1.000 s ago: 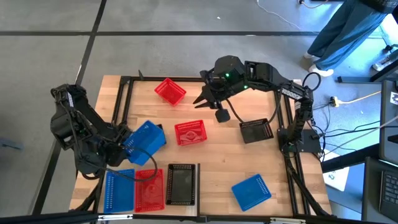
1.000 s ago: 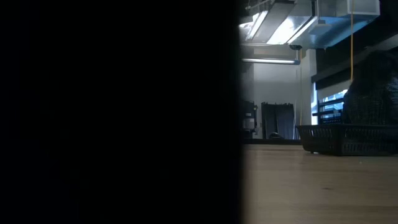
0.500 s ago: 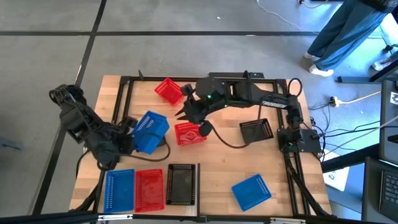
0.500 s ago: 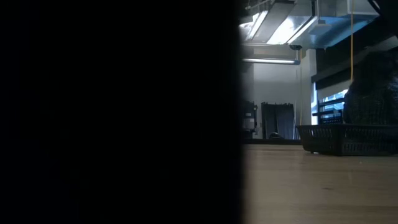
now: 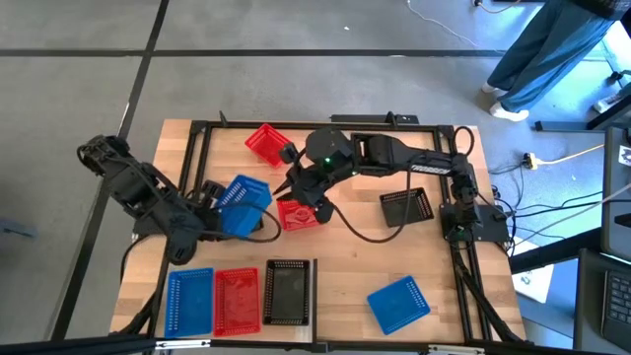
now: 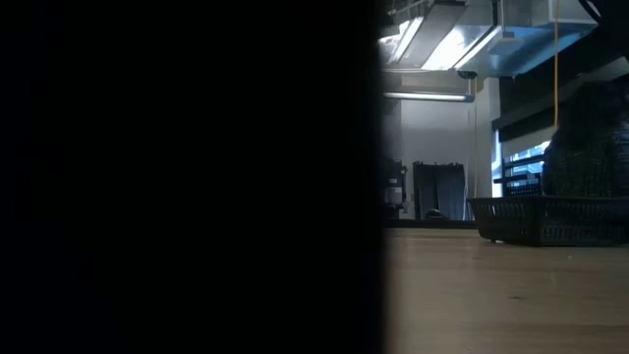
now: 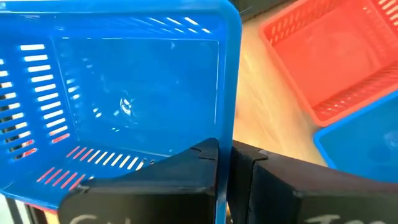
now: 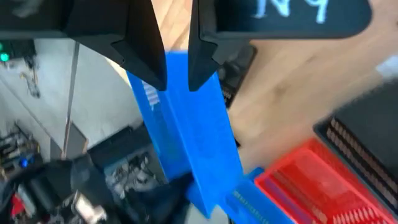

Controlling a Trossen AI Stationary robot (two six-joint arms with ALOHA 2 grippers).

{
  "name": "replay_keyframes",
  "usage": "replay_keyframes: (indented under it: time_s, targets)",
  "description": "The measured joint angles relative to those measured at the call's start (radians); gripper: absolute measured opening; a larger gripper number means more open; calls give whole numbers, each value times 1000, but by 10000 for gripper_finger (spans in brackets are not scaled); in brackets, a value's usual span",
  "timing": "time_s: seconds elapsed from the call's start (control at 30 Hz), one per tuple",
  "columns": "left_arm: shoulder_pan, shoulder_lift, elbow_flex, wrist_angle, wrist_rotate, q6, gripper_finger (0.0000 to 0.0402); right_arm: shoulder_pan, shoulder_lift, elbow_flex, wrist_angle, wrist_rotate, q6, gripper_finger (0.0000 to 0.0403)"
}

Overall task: Stack baskets on shelf by color
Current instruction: Stack the left blue bin on top of the other blue bin on the shelf

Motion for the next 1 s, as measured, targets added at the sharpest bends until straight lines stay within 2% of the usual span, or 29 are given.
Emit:
replay_keyframes:
  time_s: [0.57, 1.0]
  targets:
    - [110, 87, 0, -8, 89, 73, 0, 37, 69, 0, 38, -6, -55, 69]
    - [113, 89, 0, 1, 102, 72, 0, 36, 121, 1, 32, 0, -53, 69]
